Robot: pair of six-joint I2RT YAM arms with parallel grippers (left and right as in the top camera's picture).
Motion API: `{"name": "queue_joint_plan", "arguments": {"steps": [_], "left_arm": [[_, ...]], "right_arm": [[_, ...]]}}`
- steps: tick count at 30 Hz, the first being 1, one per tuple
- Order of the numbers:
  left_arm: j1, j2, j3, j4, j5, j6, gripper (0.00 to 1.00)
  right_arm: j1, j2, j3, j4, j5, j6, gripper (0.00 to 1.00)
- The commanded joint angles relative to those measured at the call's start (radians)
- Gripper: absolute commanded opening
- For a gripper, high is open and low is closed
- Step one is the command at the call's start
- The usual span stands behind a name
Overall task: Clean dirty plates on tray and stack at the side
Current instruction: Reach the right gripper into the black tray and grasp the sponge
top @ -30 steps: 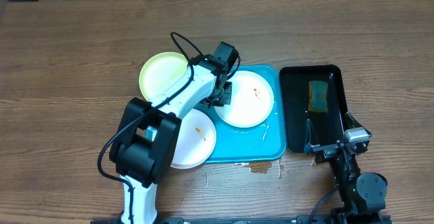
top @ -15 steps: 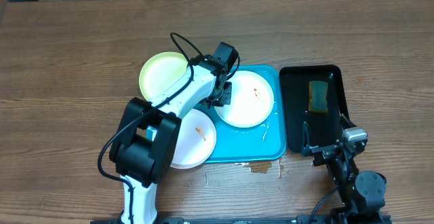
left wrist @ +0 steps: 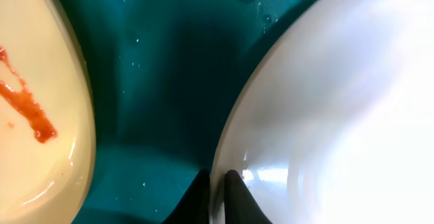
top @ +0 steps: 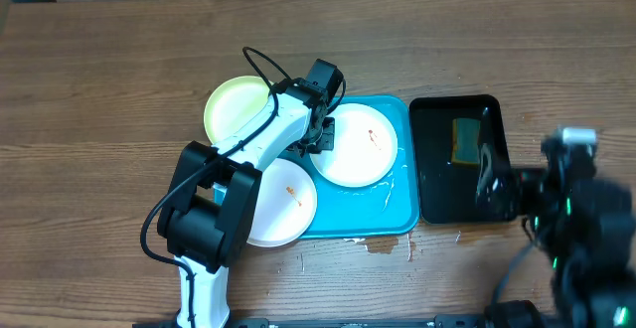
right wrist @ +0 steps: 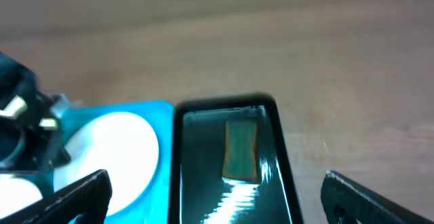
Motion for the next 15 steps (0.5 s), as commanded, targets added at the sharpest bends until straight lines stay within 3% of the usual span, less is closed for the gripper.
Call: {"name": "queue_joint_plan", "arguments": {"steps": [1,5,10,13,15], "left_arm": [[0.006,0.015,-0.010,-0.007,0.005,-0.012,0.09],[0.006,0.015,-0.010,-0.006,0.005,-0.013,0.15],[0.006,0.015,-0.010,-0.003,0.005,-0.013,0.15],[0.006,0.015,-0.010,-0.003,0.005,-0.013,0.15],[0.006,0.015,-0.010,-0.003,0.005,-0.013,0.16]], "right_arm": [[-0.002,0.248,0.206,-0.146,0.025,0.006,1.00],[-0.002,0.470,0.373,-0.323,0.008,0.006,1.00],[-0.002,0.649,0.407,-0.349,-0.005,0.006,1.00],[-0.002,0.739,0.407,-0.337,0.003,0.007,0.79],[-0.003,0.797,0.407,-0.323,0.013,0.010,0.74]]}}
